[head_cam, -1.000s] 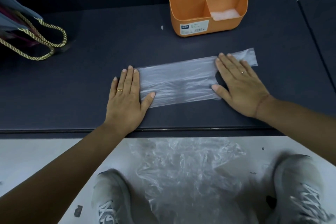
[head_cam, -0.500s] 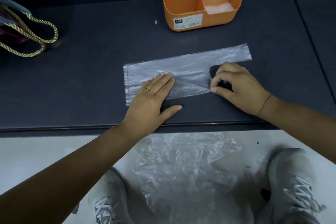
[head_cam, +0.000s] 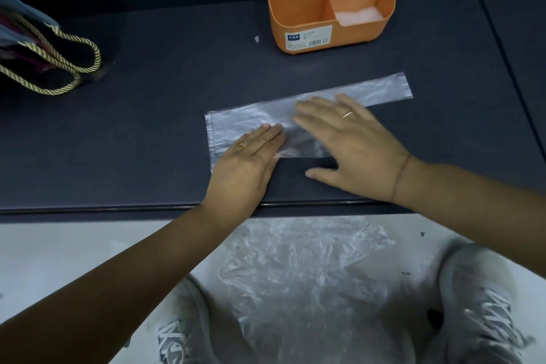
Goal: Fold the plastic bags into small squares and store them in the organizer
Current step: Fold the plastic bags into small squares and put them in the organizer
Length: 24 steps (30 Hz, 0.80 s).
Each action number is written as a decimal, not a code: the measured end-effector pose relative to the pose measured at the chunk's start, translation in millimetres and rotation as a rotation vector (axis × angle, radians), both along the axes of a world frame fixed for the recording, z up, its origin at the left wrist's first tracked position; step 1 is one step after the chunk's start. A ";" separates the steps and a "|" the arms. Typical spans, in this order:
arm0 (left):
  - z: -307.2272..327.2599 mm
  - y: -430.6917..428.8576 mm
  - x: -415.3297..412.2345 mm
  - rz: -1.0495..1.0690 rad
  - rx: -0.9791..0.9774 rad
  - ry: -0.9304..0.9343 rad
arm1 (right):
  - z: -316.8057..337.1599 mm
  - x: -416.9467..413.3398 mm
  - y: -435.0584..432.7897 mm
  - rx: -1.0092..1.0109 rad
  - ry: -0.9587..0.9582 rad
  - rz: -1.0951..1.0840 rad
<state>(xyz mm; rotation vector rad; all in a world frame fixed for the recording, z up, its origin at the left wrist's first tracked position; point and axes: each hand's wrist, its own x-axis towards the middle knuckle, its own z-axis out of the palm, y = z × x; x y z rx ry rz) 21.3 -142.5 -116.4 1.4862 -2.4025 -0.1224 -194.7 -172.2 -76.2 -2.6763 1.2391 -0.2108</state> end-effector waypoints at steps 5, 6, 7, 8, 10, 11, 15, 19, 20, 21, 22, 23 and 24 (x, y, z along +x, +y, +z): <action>3.0 6.0 0.6 0.038 -0.004 0.010 | -28.9 13.1 -3.2 -0.056 -0.114 -0.025; 3.4 7.5 3.6 0.055 -0.009 0.021 | -29.8 9.0 -4.6 -0.041 -0.142 -0.037; 3.8 9.4 7.9 0.075 -0.013 0.039 | -28.0 3.7 -6.4 -0.007 -0.155 -0.064; 3.9 11.6 13.2 0.095 -0.015 0.063 | -24.1 -2.4 -8.0 0.038 -0.157 -0.100; 5.2 15.6 25.2 0.138 0.011 0.129 | -16.4 -13.4 -7.3 0.143 -0.123 -0.157; 6.4 16.9 30.6 0.158 0.037 0.164 | -14.0 -15.4 -5.4 0.167 -0.096 -0.165; 11.6 16.9 37.6 0.198 0.099 0.224 | -12.8 3.6 6.2 0.110 -0.013 -0.156; 12.9 15.6 33.5 0.222 0.102 0.236 | -22.1 31.5 7.5 -0.019 -0.095 -0.123; 12.7 15.7 33.3 0.224 0.099 0.236 | -25.6 38.5 7.0 -0.052 -0.125 -0.122; 12.3 15.9 33.2 0.225 0.093 0.236 | -28.7 45.0 6.2 -0.086 -0.157 -0.130; 12.0 16.0 32.8 0.225 0.086 0.237 | -32.0 50.3 4.5 -0.121 -0.191 -0.145; 11.9 16.1 32.1 0.226 0.079 0.240 | -33.8 54.4 2.7 -0.147 -0.220 -0.159; 11.6 16.2 31.6 0.229 0.074 0.243 | -34.8 56.6 1.0 -0.163 -0.239 -0.170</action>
